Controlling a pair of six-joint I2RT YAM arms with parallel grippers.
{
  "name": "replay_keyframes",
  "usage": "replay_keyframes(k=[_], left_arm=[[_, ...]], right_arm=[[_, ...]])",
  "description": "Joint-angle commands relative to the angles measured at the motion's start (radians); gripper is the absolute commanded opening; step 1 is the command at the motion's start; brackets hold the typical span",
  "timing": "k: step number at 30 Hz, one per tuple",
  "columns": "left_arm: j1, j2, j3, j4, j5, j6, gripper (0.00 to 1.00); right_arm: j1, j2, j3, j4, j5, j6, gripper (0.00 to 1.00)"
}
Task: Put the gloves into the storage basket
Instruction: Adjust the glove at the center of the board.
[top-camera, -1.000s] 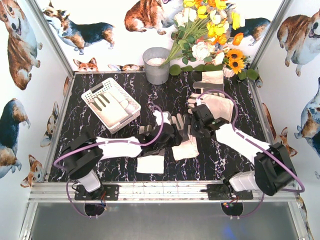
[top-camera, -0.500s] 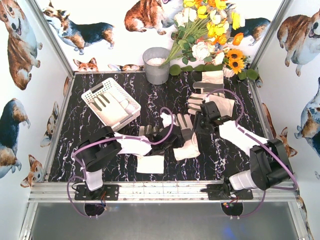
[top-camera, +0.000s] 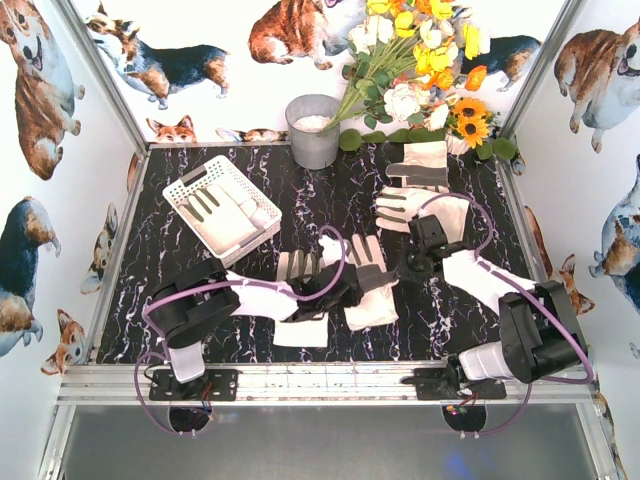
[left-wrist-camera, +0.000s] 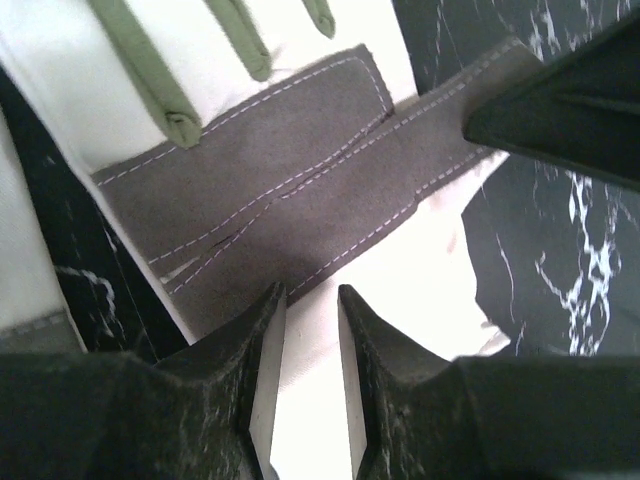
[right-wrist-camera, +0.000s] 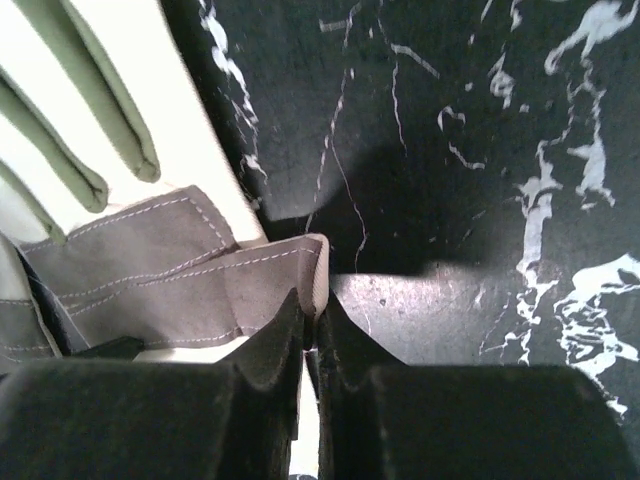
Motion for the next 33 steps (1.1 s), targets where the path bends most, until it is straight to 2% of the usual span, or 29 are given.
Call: replay_keyframes(k=[1,10,12,17,20,22,25,30,33], left_arm=[[-0.062,-0.026,-0.061,-0.092,0.001,0.039,0.23],[-0.150,-0.118,-0.159,-0.187,-0.083,-0.028,0.20],[-0.151,-0.131,-0.181,-0.187,-0.092,-0.035,0.20],[-0.162,-0.166,-0.181,-0.197,-0.096,-0.017,0.22],[-0.179,-0.170,-0.145,-0.209,-0.095,0.016,0.28],[-0.187,-0.200,-0.119,-0.213,-0.086,0.037,0.31],[-0.195,-0.202,-0.063,-0.203,-0.071,0.049,0.32],[-0.196,-0.198,-0.036,-0.171,-0.070,0.052,0.30],[-0.196,-0.192,-0.032,-0.158,-0.077,0.056,0.30]], right_arm=[[-0.001,-0.030,-0.033,-0.015,-0.004,0.026,0.00],[-0.001,-0.193,-0.119,-0.126,0.074,0.044,0.00],[-0.001,-0.221,-0.131,-0.135,0.074,0.043,0.08],[-0.001,-0.296,-0.074,-0.237,0.073,0.010,0.37],[-0.001,-0.361,-0.025,-0.286,0.020,-0.039,0.48],[0.000,-0.390,0.021,-0.337,-0.027,-0.058,0.51],[0.001,-0.419,0.066,-0.387,-0.131,-0.068,0.47],[0.022,-0.405,0.046,-0.383,-0.359,-0.033,0.29],[0.055,-0.384,-0.008,-0.342,-0.383,0.004,0.22]])
